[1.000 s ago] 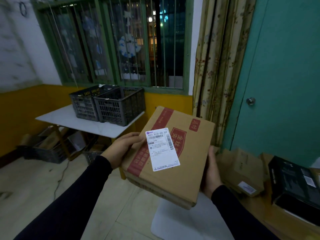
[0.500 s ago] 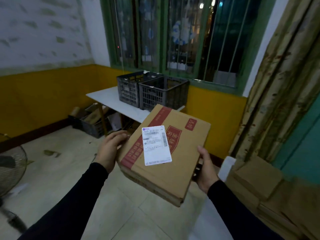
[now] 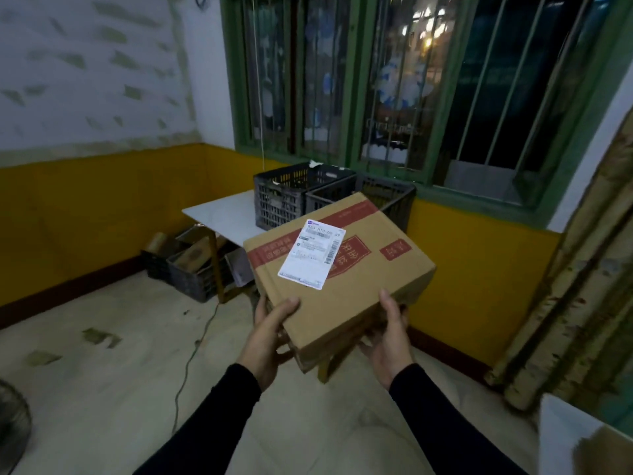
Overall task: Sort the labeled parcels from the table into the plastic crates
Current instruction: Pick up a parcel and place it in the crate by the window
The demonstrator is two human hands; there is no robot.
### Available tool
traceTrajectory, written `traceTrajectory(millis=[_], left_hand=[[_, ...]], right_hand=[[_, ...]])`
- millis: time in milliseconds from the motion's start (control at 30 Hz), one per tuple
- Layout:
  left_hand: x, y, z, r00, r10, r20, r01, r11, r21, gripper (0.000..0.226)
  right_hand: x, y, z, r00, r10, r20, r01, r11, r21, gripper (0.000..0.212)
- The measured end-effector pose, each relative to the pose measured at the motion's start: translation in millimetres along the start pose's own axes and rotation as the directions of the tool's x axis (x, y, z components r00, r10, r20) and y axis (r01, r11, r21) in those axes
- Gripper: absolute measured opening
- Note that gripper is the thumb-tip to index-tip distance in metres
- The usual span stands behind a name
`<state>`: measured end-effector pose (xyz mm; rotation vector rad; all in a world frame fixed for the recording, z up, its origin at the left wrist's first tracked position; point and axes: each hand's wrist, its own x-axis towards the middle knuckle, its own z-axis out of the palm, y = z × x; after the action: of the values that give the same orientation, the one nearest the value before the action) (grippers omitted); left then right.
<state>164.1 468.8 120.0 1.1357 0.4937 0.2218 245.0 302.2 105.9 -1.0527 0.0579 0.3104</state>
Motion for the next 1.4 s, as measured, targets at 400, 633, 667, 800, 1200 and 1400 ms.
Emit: traceTrajectory(millis=[400, 633, 667, 800, 1200, 1400], left_hand=[[241, 141, -35, 0.998, 0.058, 0.033, -0.061, 0.992, 0.107, 0.065], [369, 204, -56, 0.997, 0.082, 0.018, -0.082, 0.997, -0.001, 0.035], [392, 214, -61, 0.996, 0.09, 0.022, -0.09, 0.996, -0.01, 0.037], [488, 255, -80, 0.973, 0.222, 0.06, -0.223, 0.975, 0.008, 0.045], [720, 377, -62, 0.914, 0.293, 0.281, -0.355, 0.912, 0.204, 0.02], [812, 391, -35, 0.894, 0.364, 0.26, -0.435, 0.843, 0.316, 0.037]], right_hand=[[273, -55, 72, 0.983, -0.061, 0.174, 0.104, 0.963, -0.247, 0.042], [400, -52, 156, 0.933, -0.056, 0.355, 0.131, 0.973, -0.192, 0.044], [419, -50, 169, 0.934, -0.079, 0.348, 0.153, 0.97, -0.189, 0.044], [485, -48, 219, 0.942, -0.182, 0.281, 0.234, 0.958, -0.163, 0.043], [626, -69, 321, 0.933, -0.36, -0.019, 0.352, 0.922, -0.162, 0.038], [704, -81, 336, 0.921, -0.387, -0.052, 0.371, 0.91, -0.185, 0.041]])
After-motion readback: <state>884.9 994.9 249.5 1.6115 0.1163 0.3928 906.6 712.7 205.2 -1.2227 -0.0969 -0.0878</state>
